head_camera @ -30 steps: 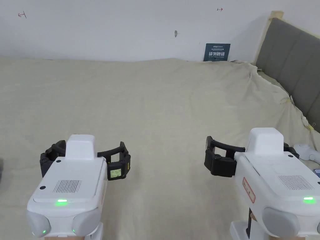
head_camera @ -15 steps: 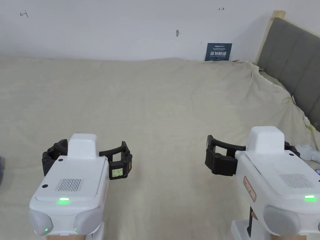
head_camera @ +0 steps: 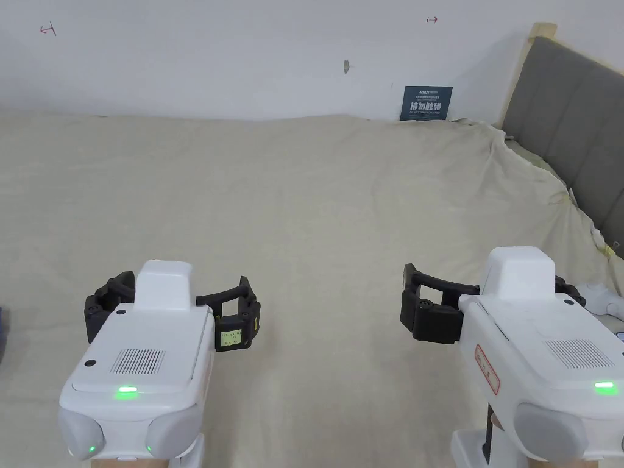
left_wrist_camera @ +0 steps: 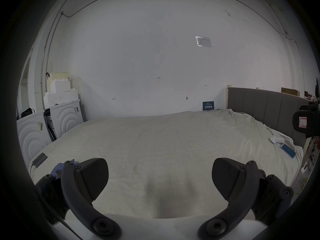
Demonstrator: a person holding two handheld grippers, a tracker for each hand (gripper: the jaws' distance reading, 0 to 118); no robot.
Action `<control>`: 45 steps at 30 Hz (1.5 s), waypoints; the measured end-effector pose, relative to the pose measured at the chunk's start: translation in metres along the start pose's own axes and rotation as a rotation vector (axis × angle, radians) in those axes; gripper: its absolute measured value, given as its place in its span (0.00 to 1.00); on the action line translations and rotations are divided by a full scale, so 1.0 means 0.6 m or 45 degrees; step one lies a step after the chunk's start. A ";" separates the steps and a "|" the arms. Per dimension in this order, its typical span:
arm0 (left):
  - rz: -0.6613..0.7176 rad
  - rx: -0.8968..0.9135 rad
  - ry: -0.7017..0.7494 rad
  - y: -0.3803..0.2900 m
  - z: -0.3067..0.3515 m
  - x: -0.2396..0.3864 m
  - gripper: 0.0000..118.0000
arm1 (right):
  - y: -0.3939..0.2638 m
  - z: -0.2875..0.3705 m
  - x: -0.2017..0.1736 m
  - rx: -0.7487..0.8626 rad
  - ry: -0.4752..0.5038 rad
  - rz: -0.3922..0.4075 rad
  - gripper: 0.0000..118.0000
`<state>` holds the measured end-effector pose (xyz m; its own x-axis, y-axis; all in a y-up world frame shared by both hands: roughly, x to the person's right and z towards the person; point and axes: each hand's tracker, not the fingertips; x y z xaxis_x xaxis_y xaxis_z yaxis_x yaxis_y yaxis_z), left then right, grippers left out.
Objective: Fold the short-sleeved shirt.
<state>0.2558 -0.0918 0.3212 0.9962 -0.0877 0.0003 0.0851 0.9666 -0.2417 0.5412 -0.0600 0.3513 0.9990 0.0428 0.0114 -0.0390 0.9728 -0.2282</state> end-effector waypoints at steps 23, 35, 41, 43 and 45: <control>0.162 -0.188 -0.036 -0.029 0.003 0.008 1.00 | 0.006 -0.039 -0.014 -0.823 -0.066 -0.144 0.99; 0.122 -0.306 -0.061 -0.074 -0.012 0.022 1.00 | -0.073 -0.081 -0.007 -1.142 -0.028 -0.305 0.96; 0.146 -0.414 -0.066 -0.097 -0.045 0.018 1.00 | -0.088 -0.094 -0.039 -1.032 -0.105 -0.076 0.96; 0.184 -0.478 -0.071 -0.104 -0.060 0.013 1.00 | -0.111 -0.111 -0.049 -1.125 -0.060 0.014 0.96; 0.221 -0.517 -0.082 -0.112 -0.074 0.004 1.00 | -0.143 -0.127 -0.053 -1.265 0.018 0.030 0.96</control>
<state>0.2517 -0.1680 0.2944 0.9953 0.0950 -0.0162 -0.0854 0.7914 -0.6053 0.5145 -0.1620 0.2961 0.9986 0.0509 -0.0138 -0.0303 0.3391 -0.9403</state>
